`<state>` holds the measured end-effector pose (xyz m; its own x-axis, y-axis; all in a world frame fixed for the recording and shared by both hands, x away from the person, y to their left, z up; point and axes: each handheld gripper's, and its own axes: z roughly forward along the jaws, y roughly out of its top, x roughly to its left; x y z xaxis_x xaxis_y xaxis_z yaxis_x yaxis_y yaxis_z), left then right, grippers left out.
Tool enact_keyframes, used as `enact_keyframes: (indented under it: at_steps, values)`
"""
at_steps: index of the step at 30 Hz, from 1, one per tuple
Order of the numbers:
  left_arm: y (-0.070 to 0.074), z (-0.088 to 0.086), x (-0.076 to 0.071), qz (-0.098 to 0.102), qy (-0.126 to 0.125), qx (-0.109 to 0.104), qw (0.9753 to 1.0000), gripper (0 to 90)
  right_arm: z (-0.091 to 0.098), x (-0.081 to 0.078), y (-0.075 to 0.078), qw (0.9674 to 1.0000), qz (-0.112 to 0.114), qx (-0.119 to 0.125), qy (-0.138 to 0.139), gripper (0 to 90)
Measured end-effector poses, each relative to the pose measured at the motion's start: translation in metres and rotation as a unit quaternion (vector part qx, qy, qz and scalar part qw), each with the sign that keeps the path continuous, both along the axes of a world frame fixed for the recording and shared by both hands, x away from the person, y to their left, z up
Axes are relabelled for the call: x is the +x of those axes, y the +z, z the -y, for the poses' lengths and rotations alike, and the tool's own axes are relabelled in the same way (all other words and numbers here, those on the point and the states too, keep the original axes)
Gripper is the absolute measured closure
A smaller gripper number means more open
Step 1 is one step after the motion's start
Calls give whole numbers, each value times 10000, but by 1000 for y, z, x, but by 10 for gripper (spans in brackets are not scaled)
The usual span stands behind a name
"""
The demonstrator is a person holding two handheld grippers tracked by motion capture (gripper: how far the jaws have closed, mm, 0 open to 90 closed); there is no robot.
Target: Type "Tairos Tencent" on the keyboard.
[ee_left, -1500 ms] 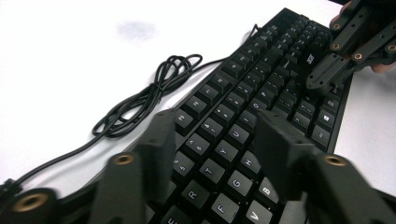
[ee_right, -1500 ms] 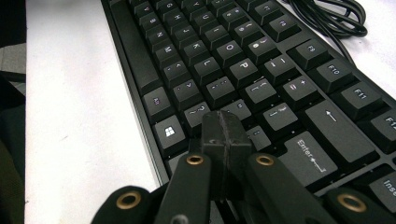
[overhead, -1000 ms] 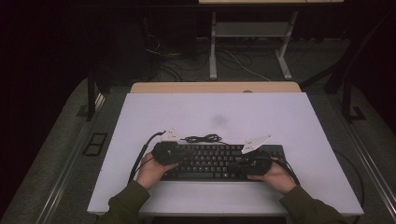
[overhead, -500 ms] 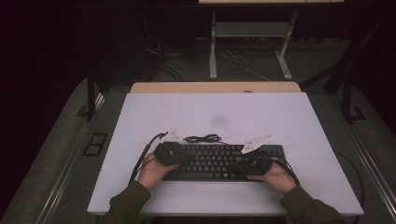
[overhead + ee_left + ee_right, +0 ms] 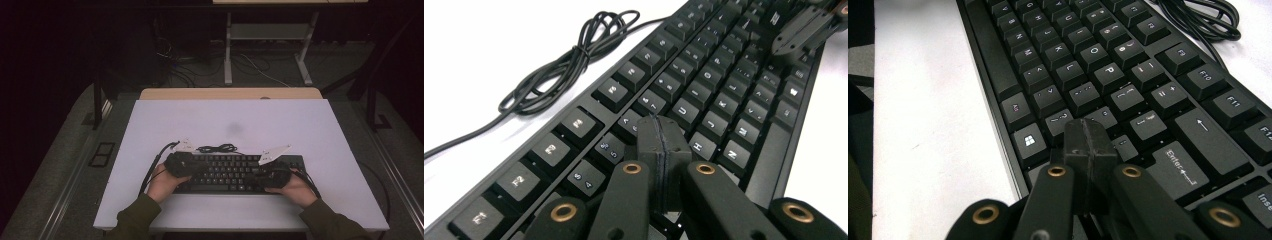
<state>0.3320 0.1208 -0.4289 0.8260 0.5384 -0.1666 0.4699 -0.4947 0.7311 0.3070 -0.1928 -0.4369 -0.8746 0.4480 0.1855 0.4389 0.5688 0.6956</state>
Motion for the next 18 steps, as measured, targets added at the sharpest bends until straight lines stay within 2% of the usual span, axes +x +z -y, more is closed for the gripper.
enact_keyframes:
  at_steps: [3, 7, 9, 12, 16, 18]
  values:
    - [3, -2, 0, 18, 16, -105, 9999, 893, 0, 0, 0, 10000, 7, 3, 8, 893]
    - [2, -2, -1, 15, -3, -114, 9999, 892, 0, 0, 0, 10000, 5, -4, 2, 893]
    - [4, -2, -1, 31, 9, -183, 9998, 890, 0, 0, 0, 10000, 6, -3, -1, 893]
    - [6, -4, -3, 61, 45, -280, 9996, 837, 0, 0, 1, 10000, 30, -3, 1, 893]
    - [8, -6, -4, 112, 40, -378, 9992, 778, 3, -1, 5, 9998, 80, 199, -47, 892]
    - [9, -7, -5, 137, 18, -372, 9992, 767, 3, -1, 6, 9997, 79, 215, -47, 892]
